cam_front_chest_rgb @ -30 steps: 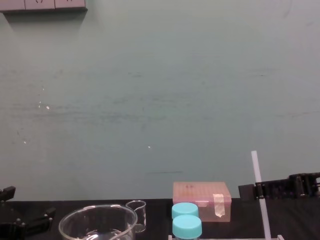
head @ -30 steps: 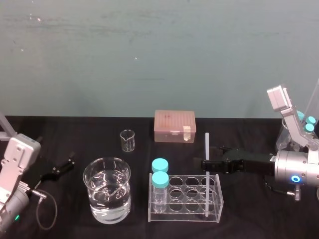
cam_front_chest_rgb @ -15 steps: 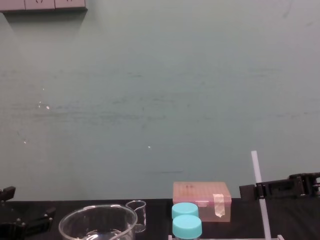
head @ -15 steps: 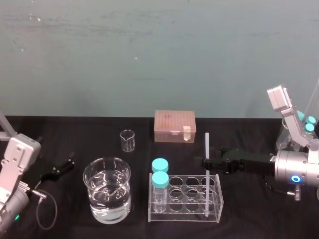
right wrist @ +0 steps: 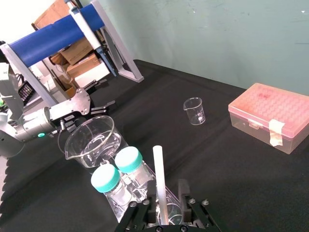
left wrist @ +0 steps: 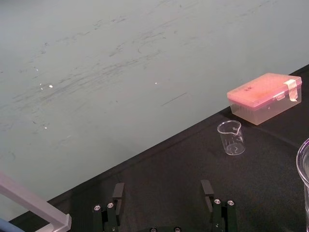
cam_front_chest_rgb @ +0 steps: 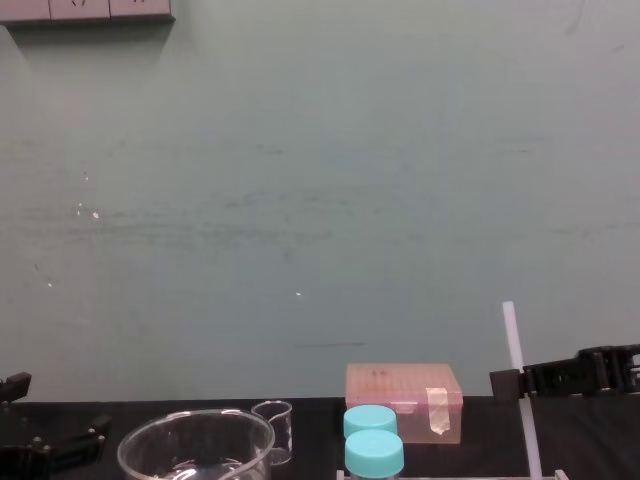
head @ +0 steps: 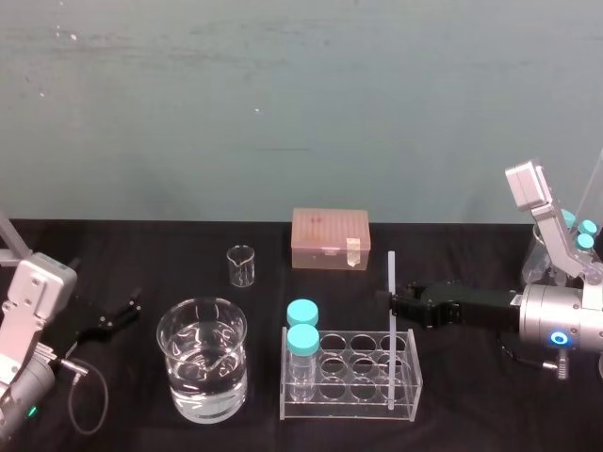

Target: Pick up the stirring rod with one hand, then place it down.

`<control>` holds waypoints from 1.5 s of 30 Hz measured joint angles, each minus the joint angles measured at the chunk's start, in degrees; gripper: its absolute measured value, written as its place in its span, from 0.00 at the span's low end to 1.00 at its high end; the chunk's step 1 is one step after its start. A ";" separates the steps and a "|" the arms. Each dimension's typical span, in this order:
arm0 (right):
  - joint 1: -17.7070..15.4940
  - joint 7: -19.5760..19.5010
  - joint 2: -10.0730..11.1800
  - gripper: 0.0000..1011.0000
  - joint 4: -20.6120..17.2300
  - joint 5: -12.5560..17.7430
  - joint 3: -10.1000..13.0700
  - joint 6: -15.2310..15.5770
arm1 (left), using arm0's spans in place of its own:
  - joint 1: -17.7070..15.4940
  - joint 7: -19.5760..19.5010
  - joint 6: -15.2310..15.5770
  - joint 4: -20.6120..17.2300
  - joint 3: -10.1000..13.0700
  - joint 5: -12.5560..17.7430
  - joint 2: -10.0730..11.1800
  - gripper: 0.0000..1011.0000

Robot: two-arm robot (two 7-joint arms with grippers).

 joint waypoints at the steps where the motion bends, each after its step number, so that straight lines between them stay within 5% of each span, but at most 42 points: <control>1: 0.00 0.00 0.00 0.33 0.00 0.00 0.00 0.00 | 0.00 0.00 0.00 0.00 0.00 0.00 0.00 0.99; 9: 0.00 0.00 0.00 0.07 0.00 0.01 0.00 0.00 | 0.00 0.00 0.00 0.00 0.00 0.00 0.00 0.99; 25: -0.27 0.07 0.47 0.07 -1.05 0.23 0.42 -1.19 | 0.00 0.00 0.00 0.00 0.00 0.00 0.00 0.99; 37: 1.16 -0.65 3.99 0.07 -8.14 1.70 2.45 -0.59 | 0.00 0.00 0.00 0.00 0.00 0.00 0.00 0.99; 45: 2.06 -4.04 4.39 0.07 -10.48 1.62 5.09 -4.53 | 0.00 0.00 0.00 0.00 0.00 0.00 0.00 0.99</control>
